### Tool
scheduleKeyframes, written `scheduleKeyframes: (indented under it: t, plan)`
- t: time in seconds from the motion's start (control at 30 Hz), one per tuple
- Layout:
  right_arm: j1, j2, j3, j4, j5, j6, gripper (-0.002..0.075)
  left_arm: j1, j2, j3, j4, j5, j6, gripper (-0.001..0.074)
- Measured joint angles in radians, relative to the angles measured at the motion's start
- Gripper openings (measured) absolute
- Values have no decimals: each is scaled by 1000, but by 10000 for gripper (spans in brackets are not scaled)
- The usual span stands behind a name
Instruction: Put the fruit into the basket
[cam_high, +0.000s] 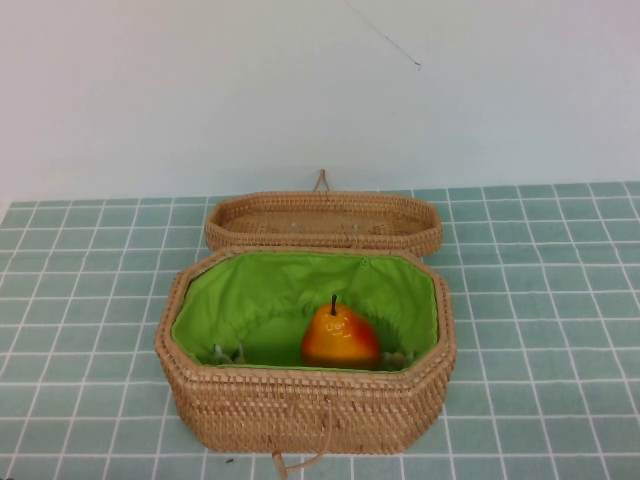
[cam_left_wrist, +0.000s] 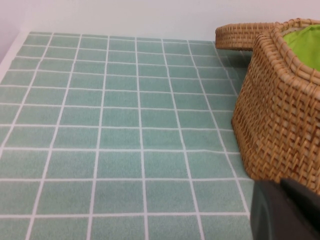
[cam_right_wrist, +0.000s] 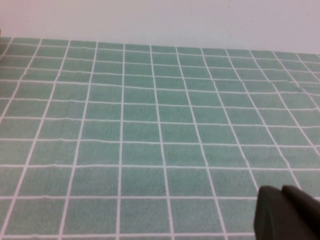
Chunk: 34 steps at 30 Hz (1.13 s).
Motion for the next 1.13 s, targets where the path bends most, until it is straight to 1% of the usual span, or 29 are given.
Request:
scheduleKeyframes:
  t: [1.13]
  plan:
    - [0,1,0,32,0,0,-2,0,0,0,0,0,0,0]
